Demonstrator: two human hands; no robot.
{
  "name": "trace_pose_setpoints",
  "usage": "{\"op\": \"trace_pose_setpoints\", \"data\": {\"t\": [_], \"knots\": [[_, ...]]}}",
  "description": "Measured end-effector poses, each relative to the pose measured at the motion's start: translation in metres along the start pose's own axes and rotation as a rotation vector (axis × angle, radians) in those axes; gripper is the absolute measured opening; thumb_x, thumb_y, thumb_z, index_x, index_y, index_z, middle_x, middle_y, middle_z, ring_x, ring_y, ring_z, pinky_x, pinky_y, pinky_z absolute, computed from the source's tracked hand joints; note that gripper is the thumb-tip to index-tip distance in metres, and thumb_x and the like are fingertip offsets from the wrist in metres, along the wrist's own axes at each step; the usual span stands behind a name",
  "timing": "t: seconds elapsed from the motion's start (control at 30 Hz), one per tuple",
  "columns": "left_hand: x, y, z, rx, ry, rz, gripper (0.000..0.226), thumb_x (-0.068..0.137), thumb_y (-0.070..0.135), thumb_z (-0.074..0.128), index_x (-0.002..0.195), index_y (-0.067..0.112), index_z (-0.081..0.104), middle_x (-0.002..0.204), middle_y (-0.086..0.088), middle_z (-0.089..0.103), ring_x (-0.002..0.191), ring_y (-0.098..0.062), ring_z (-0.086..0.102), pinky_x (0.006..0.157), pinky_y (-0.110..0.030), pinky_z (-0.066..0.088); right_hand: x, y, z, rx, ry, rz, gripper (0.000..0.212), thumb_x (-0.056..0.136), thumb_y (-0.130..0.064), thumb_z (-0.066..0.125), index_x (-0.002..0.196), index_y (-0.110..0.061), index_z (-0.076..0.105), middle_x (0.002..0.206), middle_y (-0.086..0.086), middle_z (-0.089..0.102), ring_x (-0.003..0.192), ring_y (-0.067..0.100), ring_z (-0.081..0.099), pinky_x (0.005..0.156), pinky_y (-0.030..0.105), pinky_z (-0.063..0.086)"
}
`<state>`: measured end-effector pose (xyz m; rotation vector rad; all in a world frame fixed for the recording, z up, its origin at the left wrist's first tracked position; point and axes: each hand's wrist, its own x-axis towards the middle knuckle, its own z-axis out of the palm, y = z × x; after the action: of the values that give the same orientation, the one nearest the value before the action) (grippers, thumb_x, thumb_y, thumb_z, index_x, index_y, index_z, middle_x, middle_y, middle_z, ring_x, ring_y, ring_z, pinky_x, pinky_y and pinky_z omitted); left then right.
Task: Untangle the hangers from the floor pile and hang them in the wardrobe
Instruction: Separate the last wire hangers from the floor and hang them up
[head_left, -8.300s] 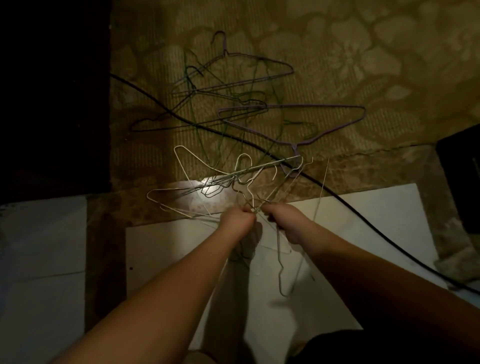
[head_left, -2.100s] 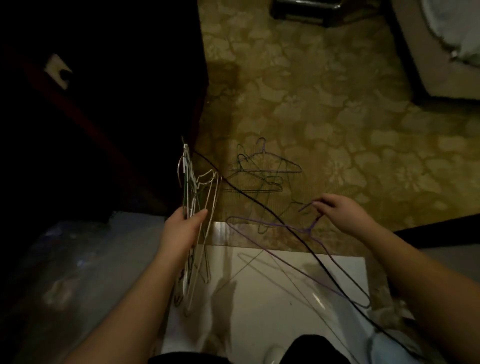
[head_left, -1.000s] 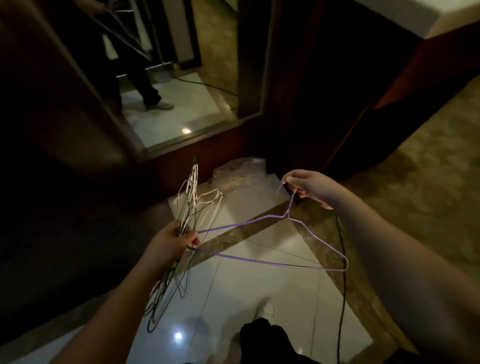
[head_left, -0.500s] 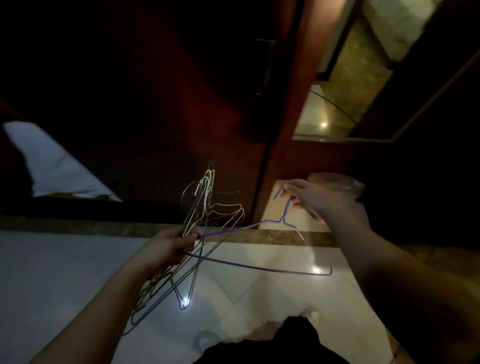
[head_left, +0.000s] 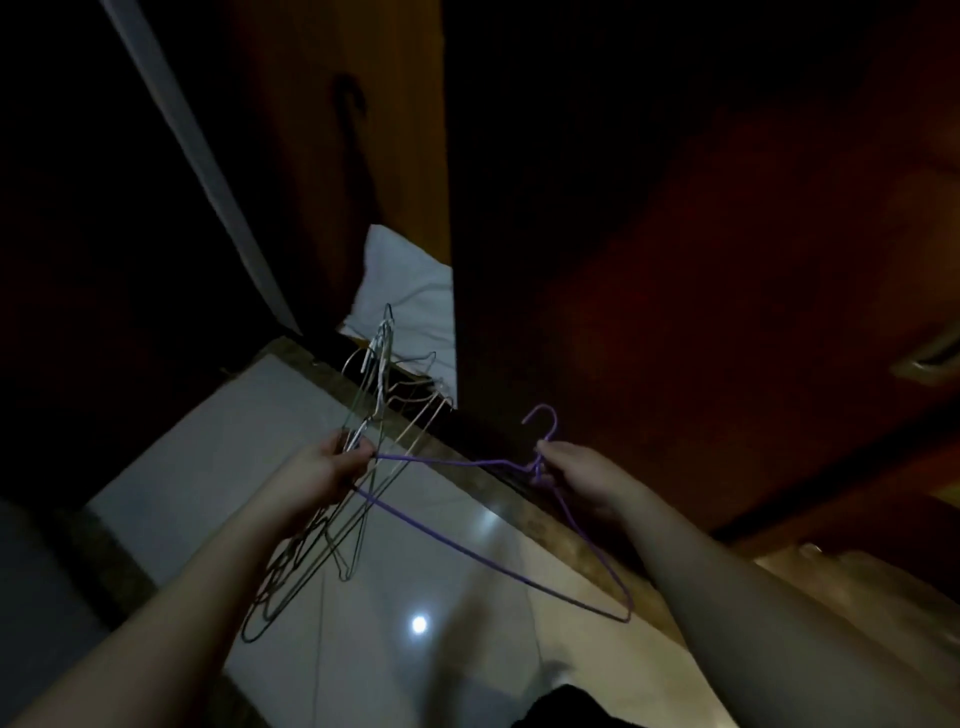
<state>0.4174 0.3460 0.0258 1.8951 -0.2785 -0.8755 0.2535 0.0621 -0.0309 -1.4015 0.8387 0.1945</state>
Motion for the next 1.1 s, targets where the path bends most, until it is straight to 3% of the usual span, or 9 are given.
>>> {"op": "trace_pose_setpoints", "data": {"t": [0.2,0.47,0.53,0.6,0.67,0.73,0.83,1.0,1.1], "knots": [[0.025,0.024,-0.074,-0.096,0.254,0.033,0.008,0.099,0.014,0.05,0.098,0.01,0.057,0.069,-0.004,0.049,0.054,-0.013,0.038,0.052,-0.026,0.029,0.057,-0.069,0.067,-0.212,-0.06,-0.153,0.031,0.104,-0.032,0.042,0.085,-0.013,0.059,0.07,0.001,0.056,0.054,0.009,0.047,0.05,0.02,0.035],[0.091,0.079,-0.168,-0.152,0.574,0.097,0.01,0.097,0.021,0.057,0.097,0.011,0.06,0.086,-0.006,0.074,0.043,-0.012,0.045,0.039,-0.019,0.032,0.152,-0.209,0.117,-0.299,0.048,-0.432,0.038,0.102,-0.034,0.047,0.079,-0.009,0.064,0.063,-0.003,0.054,0.063,0.012,0.05,0.063,0.029,0.036],[0.107,0.095,-0.195,-0.213,0.622,0.084,0.016,0.094,0.027,0.063,0.095,0.011,0.062,0.089,-0.011,0.075,0.068,-0.031,0.068,0.055,-0.03,0.054,0.171,-0.25,0.122,-0.348,0.078,-0.492,0.04,0.102,-0.036,0.046,0.074,-0.012,0.062,0.066,-0.001,0.054,0.066,0.014,0.05,0.063,0.03,0.035],[0.121,0.11,-0.219,-0.338,0.665,0.088,0.021,0.094,0.027,0.063,0.098,0.007,0.061,0.093,-0.015,0.072,0.088,-0.041,0.069,0.078,-0.051,0.059,0.19,-0.288,0.131,-0.4,0.101,-0.55,0.042,0.102,-0.037,0.045,0.067,-0.016,0.056,0.066,0.001,0.053,0.062,0.014,0.048,0.056,0.026,0.033],[0.133,0.125,-0.236,-0.401,0.683,0.108,0.02,0.099,0.024,0.056,0.099,0.004,0.058,0.086,-0.014,0.064,0.072,-0.028,0.065,0.061,-0.03,0.06,0.205,-0.32,0.141,-0.421,0.123,-0.578,0.043,0.102,-0.036,0.045,0.071,-0.01,0.058,0.066,0.004,0.052,0.06,0.016,0.047,0.055,0.028,0.032],[0.145,0.14,-0.251,-0.341,0.708,0.116,0.023,0.101,0.028,0.051,0.092,0.008,0.057,0.072,-0.007,0.055,0.054,-0.016,0.053,0.042,-0.019,0.045,0.219,-0.345,0.149,-0.406,0.145,-0.621,0.043,0.101,-0.038,0.045,0.081,-0.004,0.063,0.068,0.006,0.054,0.063,0.018,0.049,0.059,0.032,0.032],[0.17,0.153,-0.283,-0.317,0.686,0.153,0.03,0.102,0.034,0.047,0.087,0.012,0.06,0.06,0.001,0.045,0.043,-0.01,0.04,0.039,-0.019,0.032,0.238,-0.377,0.164,-0.422,0.168,-0.627,0.04,0.102,-0.039,0.043,0.085,-0.01,0.064,0.07,0.005,0.054,0.059,0.016,0.046,0.054,0.031,0.03],[0.221,0.183,-0.329,-0.38,0.565,0.237,0.028,0.103,0.033,0.045,0.092,0.011,0.059,0.056,0.003,0.04,0.041,-0.009,0.034,0.037,-0.019,0.028,0.268,-0.438,0.191,-0.481,0.249,-0.667,0.036,0.102,-0.039,0.042,0.077,-0.019,0.06,0.07,0.002,0.055,0.062,0.015,0.047,0.053,0.029,0.03],[0.252,0.211,-0.359,-0.392,0.481,0.304,0.028,0.104,0.031,0.043,0.091,0.01,0.056,0.054,0.003,0.04,0.038,-0.01,0.032,0.036,-0.019,0.027,0.288,-0.477,0.209,-0.507,0.32,-0.688,0.041,0.102,-0.04,0.042,0.084,-0.012,0.066,0.068,0.001,0.056,0.064,0.016,0.05,0.058,0.03,0.033]]}}
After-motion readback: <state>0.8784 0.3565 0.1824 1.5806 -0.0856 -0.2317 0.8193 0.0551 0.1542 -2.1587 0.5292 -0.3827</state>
